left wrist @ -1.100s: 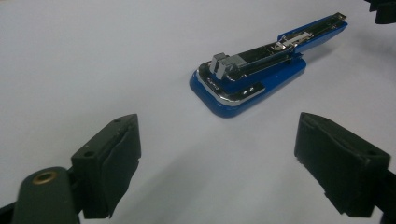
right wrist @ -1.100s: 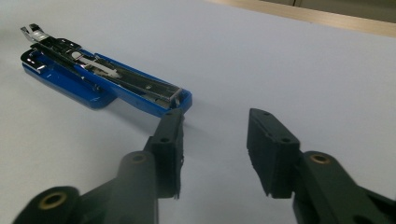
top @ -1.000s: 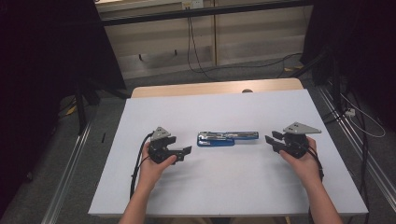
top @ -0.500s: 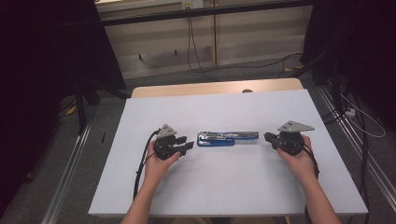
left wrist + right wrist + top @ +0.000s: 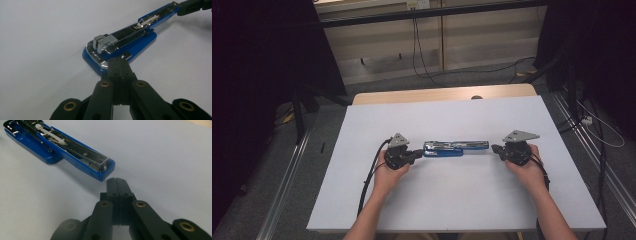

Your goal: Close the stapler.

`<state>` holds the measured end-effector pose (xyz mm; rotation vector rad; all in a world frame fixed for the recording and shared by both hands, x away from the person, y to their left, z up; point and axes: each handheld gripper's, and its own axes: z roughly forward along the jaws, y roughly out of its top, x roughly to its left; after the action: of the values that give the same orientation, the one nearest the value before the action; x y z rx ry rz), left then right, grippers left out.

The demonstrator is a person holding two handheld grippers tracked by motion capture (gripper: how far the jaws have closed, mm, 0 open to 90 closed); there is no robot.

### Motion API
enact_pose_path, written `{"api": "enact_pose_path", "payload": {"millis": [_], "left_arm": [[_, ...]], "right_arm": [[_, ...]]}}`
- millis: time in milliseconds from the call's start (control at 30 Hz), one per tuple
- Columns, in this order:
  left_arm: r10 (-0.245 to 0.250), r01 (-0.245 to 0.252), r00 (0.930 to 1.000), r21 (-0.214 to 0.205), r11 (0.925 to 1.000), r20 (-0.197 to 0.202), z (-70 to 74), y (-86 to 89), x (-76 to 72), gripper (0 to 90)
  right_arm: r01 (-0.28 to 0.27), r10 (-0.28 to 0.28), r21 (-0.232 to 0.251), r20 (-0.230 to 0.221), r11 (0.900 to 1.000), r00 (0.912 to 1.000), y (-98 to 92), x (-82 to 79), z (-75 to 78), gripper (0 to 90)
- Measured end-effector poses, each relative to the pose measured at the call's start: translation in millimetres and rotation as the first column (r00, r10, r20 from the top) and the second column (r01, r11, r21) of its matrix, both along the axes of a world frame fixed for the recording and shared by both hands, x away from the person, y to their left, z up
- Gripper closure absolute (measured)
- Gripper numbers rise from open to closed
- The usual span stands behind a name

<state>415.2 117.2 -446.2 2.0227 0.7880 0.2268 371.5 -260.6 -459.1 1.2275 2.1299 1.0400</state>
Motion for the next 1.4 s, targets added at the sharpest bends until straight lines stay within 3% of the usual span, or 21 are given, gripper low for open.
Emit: {"api": "enact_pose_path", "payload": {"millis": [133, 267, 533, 1067, 1167, 1400], "left_arm": [[0.01, -0.01, 1.0, 0.018, 0.9998, 0.0, -3.1, -4.1, 4.3, 90.0], [-0.001, 0.001, 1.0, 0.018, 0.9998, 0.003, -7.9, -8.4, 8.5, 90.0], [-0.003, 0.003, 0.9999, 0.01, 0.9999, 0.016, -10.8, -17.1, 9.4, 90.0], [0.0, -0.002, 0.9982, 0.032, 0.9995, 0.06, -15.0, -21.6, 9.6, 90.0], [0.002, -0.003, 0.999, 0.018, 0.9998, 0.044, -15.7, -22.1, 9.5, 90.0], [0.007, -0.008, 0.9987, 0.019, 0.9998, 0.05, -16.0, -22.9, 8.9, 90.0]], "right_arm": [[0.01, -0.01, 0.01, 0.016, 0.9999, 0.9998, 1.1, 0.1, 2.5, 90.0], [-0.001, 0.001, -0.007, -0.001, 1.0, 1.0, 5.3, -0.4, 2.3, 90.0], [-0.004, 0.004, -0.005, 0.006, 1.0, 1.0, 6.2, -0.7, 4.0, 90.0], [-0.026, 0.025, -0.001, -0.045, 0.9997, 0.9987, 6.5, -1.1, 0.3, 90.0], [-0.035, 0.035, 0.005, -0.061, 0.9994, 0.9975, 8.2, -1.1, -2.5, 90.0], [-0.038, 0.039, 0.014, -0.058, 0.9992, 0.9975, 10.5, -0.8, -3.3, 90.0]]}}
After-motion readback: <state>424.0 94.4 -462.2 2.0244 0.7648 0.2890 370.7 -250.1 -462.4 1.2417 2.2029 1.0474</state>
